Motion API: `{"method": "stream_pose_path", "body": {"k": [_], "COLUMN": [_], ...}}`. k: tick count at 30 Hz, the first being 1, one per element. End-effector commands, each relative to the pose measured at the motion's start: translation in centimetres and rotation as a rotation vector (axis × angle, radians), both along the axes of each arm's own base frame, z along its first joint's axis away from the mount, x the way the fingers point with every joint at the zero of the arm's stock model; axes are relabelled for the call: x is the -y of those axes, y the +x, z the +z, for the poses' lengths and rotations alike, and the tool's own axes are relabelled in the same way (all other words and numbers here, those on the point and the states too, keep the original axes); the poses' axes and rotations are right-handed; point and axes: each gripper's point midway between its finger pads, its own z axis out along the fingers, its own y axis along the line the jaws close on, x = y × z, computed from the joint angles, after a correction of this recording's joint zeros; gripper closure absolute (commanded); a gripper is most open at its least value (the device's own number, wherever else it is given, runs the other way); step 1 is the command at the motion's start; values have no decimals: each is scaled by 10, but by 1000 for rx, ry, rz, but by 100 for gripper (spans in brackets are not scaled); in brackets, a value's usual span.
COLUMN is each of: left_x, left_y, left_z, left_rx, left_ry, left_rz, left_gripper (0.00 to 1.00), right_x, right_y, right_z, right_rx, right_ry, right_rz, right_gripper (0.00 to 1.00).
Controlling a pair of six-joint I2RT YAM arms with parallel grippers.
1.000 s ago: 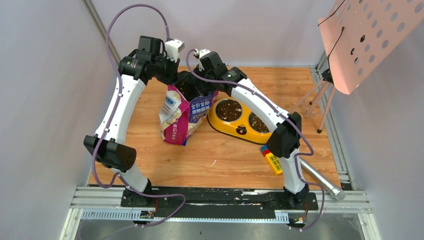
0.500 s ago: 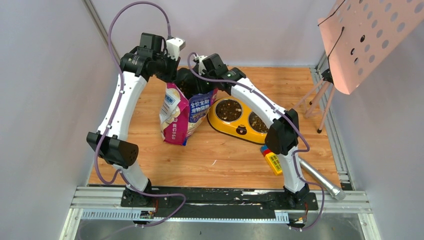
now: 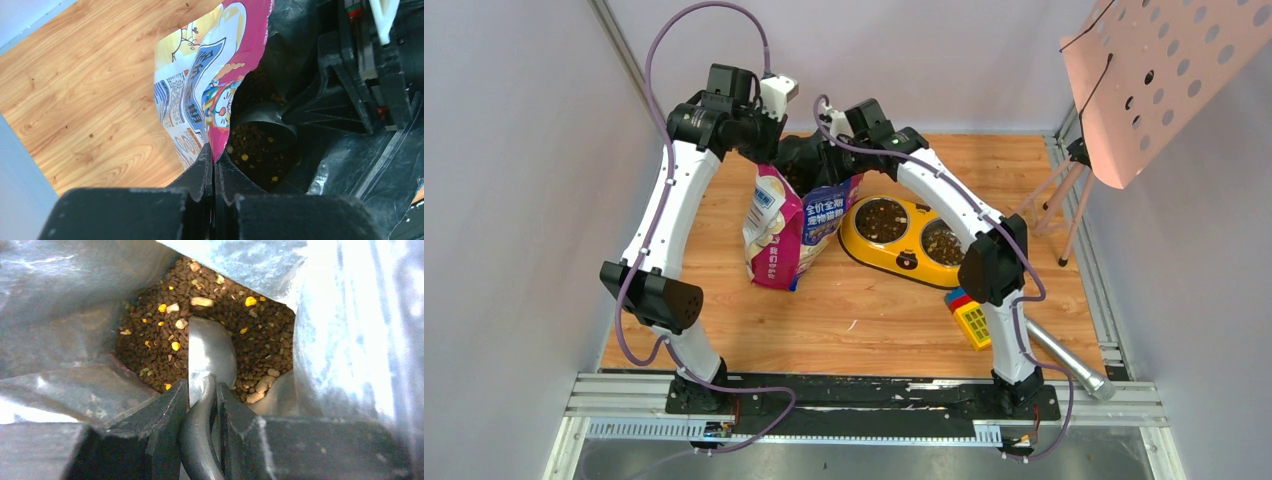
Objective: Serve the pet food
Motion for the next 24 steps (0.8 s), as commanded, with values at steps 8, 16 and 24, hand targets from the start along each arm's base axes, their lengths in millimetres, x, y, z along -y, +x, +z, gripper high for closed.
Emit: {"method": "stream_pose_path", "body": {"k": [8, 16, 24], "left_x": [2, -6, -11], "left_y": [18, 16, 4], "left_z": [52, 43, 38], "left_rx": [241, 227, 192], "left_ry": [-17, 26, 39], "left_rz": [-24, -2, -6], "left_gripper": [100, 100, 100], "right_x": [3, 21, 39], "right_y": [-11, -2, 3], "right_z": [75, 85, 119], "right_rx": [-161, -328, -372], "right_ry": [329, 453, 550], "right_rz": [134, 140, 149], "right_gripper": [100, 100, 100]}}
